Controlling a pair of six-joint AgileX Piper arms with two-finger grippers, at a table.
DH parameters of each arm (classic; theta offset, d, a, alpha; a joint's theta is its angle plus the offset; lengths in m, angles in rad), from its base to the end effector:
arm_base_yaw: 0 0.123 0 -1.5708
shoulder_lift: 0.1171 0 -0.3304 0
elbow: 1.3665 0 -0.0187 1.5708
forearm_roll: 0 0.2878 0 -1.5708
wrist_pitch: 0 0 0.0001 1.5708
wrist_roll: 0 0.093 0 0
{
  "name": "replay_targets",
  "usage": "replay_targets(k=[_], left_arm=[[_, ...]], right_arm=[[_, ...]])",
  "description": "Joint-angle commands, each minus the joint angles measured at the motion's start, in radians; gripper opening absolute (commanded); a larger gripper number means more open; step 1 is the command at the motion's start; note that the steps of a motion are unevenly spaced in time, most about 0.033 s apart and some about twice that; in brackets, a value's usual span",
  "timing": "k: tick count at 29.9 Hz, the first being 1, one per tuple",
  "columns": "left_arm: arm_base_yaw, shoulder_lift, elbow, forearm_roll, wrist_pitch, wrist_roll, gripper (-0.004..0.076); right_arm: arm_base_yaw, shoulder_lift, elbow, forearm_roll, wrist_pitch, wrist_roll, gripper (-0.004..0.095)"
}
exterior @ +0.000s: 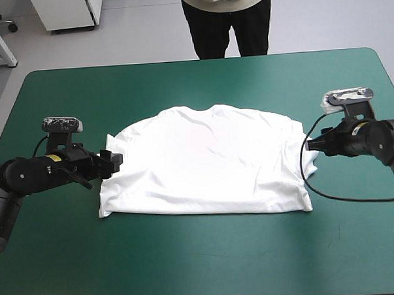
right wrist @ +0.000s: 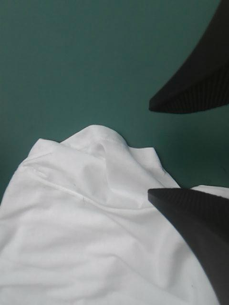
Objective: Fold the cloth
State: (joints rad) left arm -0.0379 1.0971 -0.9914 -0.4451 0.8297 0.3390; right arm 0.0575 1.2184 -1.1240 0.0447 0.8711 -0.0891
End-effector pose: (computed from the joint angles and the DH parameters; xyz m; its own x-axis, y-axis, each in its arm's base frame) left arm 0.2330 -0.0384 0.3829 -0.7074 0.0529 -0.7048 0.2773 0.9380 -0.2079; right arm 0.2696 0.0187 0.3894 -0.7619 -0.1042 -0.6393 -0.1254 0.9920 -0.0123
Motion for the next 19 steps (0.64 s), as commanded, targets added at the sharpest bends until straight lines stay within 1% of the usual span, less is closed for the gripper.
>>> replay_targets(k=[1, 3, 8, 10, 19], left_arm=[[-0.001, -0.019, -0.036, -0.036, -0.034, 0.009, 0.0528], [-0.001, -0.019, -0.036, -0.036, -0.026, 0.015, 0.0528], [-0.001, -0.019, -0.036, -0.032, -0.026, 0.018, 0.0528], [-0.001, -0.019, -0.036, -0.032, -0.026, 0.018, 0.0528], [-0.001, -0.019, -0.036, -0.029, -0.020, 0.020, 0.0528]], right_arm=[[0.002, 0.099, -0.049, -0.013, -0.075, -0.009, 0.0469], [-0.011, 0.169, -0.066, 0.000, -0.084, -0.012, 0.0465], [-0.061, 0.302, -0.112, 0.098, -0.118, -0.071, 0.0427], [-0.081, 0.347, -0.131, 0.115, -0.125, -0.089, 0.0427], [-0.096, 0.500, -0.180, 0.181, -0.090, -0.152, 0.0428]])
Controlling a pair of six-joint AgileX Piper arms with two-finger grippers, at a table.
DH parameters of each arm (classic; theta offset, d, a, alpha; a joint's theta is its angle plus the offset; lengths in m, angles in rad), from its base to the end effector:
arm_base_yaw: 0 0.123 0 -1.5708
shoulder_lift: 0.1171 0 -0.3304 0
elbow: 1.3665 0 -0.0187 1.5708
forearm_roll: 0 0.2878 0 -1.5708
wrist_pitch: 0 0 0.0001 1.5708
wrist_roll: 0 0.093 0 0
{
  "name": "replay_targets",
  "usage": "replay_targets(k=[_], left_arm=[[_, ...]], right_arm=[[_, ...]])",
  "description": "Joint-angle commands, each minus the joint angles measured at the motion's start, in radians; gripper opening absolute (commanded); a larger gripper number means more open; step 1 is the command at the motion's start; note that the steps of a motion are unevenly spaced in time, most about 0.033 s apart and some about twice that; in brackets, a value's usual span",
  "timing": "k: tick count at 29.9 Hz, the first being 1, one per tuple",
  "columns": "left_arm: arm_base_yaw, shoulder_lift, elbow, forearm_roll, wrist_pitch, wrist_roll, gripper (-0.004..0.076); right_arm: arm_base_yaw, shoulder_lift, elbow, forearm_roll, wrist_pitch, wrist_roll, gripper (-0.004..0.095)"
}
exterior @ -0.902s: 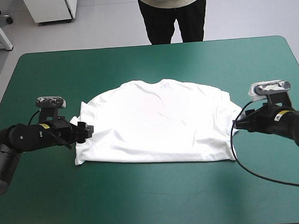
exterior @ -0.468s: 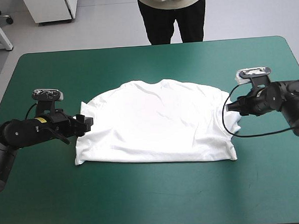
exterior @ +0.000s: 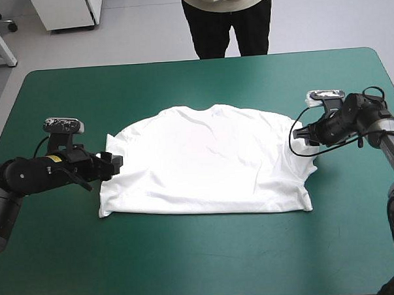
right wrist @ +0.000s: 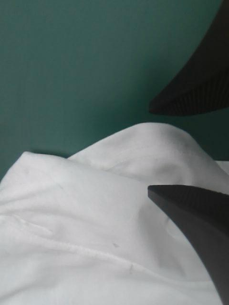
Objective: Fold the cloth
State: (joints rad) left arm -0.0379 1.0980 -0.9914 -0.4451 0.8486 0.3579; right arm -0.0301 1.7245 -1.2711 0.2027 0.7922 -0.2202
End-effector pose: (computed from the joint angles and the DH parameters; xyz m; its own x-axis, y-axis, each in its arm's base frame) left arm 0.2319 -0.0389 0.3816 -0.7141 0.0767 -0.6959 0.2947 0.9346 -0.1993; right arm 0.4017 0.0013 0.2718 -0.9066 -0.0487 -0.4191 -0.0989 0.9902 0.0988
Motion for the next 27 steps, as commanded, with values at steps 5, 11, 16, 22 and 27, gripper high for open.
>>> replay_targets(k=[5, 11, 16, 22, 27], left_arm=[[-0.001, -0.020, -0.036, -0.007, -0.030, 0.001, 0.0528], [-0.001, -0.020, -0.036, -0.007, -0.021, 0.001, 0.0528], [-0.001, -0.020, -0.036, -0.007, -0.021, 0.001, 0.0528], [-0.001, -0.020, -0.036, -0.003, -0.015, 0.001, 0.0528], [-0.001, -0.020, -0.036, 0.037, -0.015, 0.001, 0.0528]], right_arm=[[-0.008, 0.048, -0.031, 0.020, 0.012, -0.037, 0.0394], [-0.008, 0.052, -0.031, 0.024, 0.014, -0.060, 0.0013], [-0.008, 0.030, -0.033, 0.024, -0.012, -0.057, -0.0013], [-0.008, -0.072, -0.033, 0.048, -0.046, -0.057, -0.0013], [0.045, -0.138, -0.033, 0.171, 0.035, -0.156, -0.0013]])
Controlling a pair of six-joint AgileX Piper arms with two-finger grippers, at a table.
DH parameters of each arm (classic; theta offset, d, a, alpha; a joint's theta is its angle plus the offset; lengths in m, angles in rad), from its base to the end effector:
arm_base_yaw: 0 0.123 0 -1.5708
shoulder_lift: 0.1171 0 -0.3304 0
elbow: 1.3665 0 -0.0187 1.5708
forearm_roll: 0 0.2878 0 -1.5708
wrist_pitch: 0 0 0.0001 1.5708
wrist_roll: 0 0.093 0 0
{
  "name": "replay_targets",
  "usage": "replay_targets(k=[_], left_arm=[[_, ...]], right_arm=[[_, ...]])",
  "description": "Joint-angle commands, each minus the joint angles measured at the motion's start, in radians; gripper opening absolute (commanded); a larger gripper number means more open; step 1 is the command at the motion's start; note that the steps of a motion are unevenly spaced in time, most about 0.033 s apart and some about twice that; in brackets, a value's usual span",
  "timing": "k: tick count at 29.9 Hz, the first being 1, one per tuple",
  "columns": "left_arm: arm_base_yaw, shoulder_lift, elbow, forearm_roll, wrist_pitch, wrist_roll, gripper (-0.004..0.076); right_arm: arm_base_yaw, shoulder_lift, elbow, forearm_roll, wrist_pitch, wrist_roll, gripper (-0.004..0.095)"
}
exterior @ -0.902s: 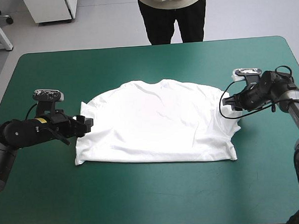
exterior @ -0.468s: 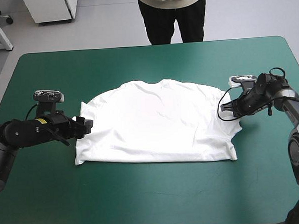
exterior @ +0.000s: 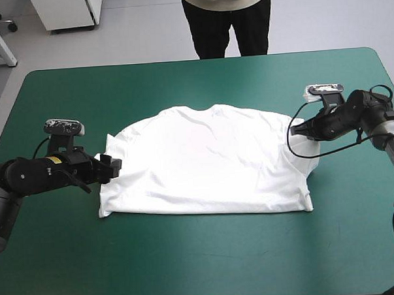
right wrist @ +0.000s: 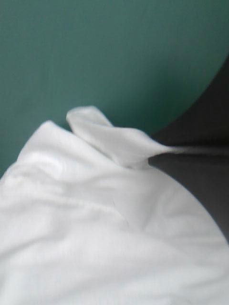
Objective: Fold the cloth
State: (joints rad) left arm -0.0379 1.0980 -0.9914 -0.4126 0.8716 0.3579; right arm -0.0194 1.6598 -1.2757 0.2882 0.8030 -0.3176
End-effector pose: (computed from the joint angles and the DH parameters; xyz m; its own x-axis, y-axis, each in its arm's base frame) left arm 0.2303 -0.0373 0.3794 -0.7266 0.1068 -0.6787 0.3005 0.9377 -0.1742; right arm 0.3915 0.0114 0.2998 -0.8666 -0.0951 -0.4898 -0.1778 0.9761 0.1251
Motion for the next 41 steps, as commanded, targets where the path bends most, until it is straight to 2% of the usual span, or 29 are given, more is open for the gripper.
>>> replay_targets(k=[1, 9, 14, 17, 23, 25, 28, 32, 37, 41], left_arm=[[-0.001, -0.020, -0.036, 0.014, -0.038, 0.001, 0.0528], [-0.001, -0.020, -0.036, 0.021, -0.002, -0.003, 0.0528], [-0.001, -0.020, -0.036, 0.028, 0.025, -0.004, 0.0528], [-0.001, -0.020, -0.036, 0.048, 0.037, -0.004, 0.0528], [-0.001, -0.020, -0.036, 0.047, 0.047, -0.021, 0.0528], [-0.001, -0.020, -0.036, 0.047, 0.047, -0.021, 0.0528], [-0.001, -0.020, -0.040, 0.104, 0.045, -0.072, 0.0528], [0.001, -0.017, -0.045, 0.326, 0.040, -0.235, 0.0528], [0.001, 0.037, -0.045, 0.512, 0.020, -0.375, 0.0528], [0.041, 0.134, -0.049, 0.478, -0.089, -0.419, 0.0528]], right_arm=[[0.057, -0.076, -0.028, 0.093, 0.033, -0.061, -0.0013], [0.275, -0.070, -0.028, 0.083, -0.009, -0.014, -0.0013], [0.331, -0.014, -0.028, 0.081, -0.017, 0.029, -0.0013], [0.335, 0.040, -0.026, 0.067, -0.011, 0.029, 0.0029], [0.335, 0.077, -0.028, 0.031, -0.009, 0.009, 0.0378], [0.335, 0.049, -0.028, 0.025, -0.011, 0.009, 0.0439], [0.327, -0.042, -0.028, -0.009, -0.038, 0.024, 0.0442], [0.309, -0.191, -0.051, -0.163, -0.036, 0.111, 0.0442], [0.265, -0.320, -0.055, -0.179, 0.004, 0.107, 0.0441], [0.257, -0.395, -0.055, -0.179, 0.045, 0.102, 0.0441]])
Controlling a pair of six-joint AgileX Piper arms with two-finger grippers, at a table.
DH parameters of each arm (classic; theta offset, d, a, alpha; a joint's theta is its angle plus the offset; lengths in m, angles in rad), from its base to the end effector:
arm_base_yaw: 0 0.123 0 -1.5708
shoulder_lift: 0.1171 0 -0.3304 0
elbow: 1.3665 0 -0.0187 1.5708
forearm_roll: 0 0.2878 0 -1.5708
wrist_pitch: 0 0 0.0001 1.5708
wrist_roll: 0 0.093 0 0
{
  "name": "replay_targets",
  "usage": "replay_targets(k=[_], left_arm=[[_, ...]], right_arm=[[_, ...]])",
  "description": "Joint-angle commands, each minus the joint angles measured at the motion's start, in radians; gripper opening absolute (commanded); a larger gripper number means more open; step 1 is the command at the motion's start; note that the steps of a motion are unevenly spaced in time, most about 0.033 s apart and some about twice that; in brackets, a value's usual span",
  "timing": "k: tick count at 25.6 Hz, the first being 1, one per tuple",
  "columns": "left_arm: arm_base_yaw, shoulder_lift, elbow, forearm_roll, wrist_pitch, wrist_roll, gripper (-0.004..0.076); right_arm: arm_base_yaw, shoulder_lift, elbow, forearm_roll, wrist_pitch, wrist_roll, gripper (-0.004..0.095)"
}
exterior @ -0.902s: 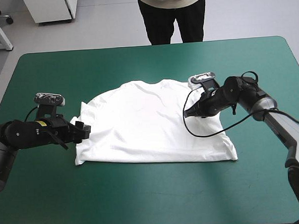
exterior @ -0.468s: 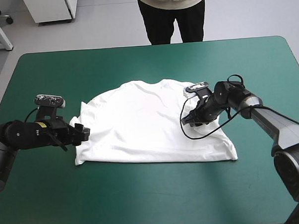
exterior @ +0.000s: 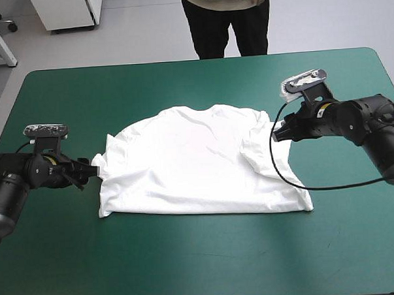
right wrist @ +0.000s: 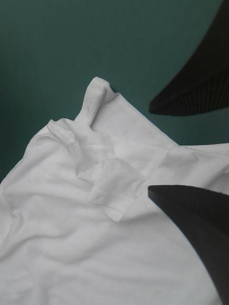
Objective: Fold the cloth
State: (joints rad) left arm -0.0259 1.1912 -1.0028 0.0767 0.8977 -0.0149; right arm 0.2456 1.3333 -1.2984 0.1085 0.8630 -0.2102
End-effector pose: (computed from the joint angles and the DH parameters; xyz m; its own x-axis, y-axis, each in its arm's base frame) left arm 0.2528 -0.0010 0.3536 -0.8396 0.0547 -0.5405 0.0211 0.9975 0.0682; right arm 0.2995 0.0830 0.4177 -0.6529 -0.3065 -0.6927 -0.3921 0.9192 -0.0372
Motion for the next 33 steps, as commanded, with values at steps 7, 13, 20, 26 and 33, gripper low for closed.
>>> replay_targets(k=[7, 13, 20, 26, 33], left_arm=[[0.148, 0.224, -0.123, -0.408, -0.155, 0.156, 0.0528], [0.145, 0.335, -0.134, -0.458, -0.163, 0.218, 0.0528], [0.145, 0.420, -0.134, -0.454, -0.196, 0.222, 0.0499], [0.145, 0.422, -0.131, -0.446, -0.250, 0.241, -0.0005], [0.126, 0.504, -0.131, -0.445, -0.230, 0.275, -0.0009]], right_arm=[[-0.008, -0.094, -0.033, 0.007, 0.010, -0.005, 0.0437], [-0.008, -0.094, -0.033, 0.031, 0.008, -0.009, 0.0400], [-0.008, -0.094, -0.033, 0.035, 0.009, -0.011, 0.0400], [-0.008, -0.094, -0.033, 0.035, 0.012, -0.011, 0.0400], [-0.008, -0.094, -0.033, 0.039, 0.023, -0.011, 0.0401]])
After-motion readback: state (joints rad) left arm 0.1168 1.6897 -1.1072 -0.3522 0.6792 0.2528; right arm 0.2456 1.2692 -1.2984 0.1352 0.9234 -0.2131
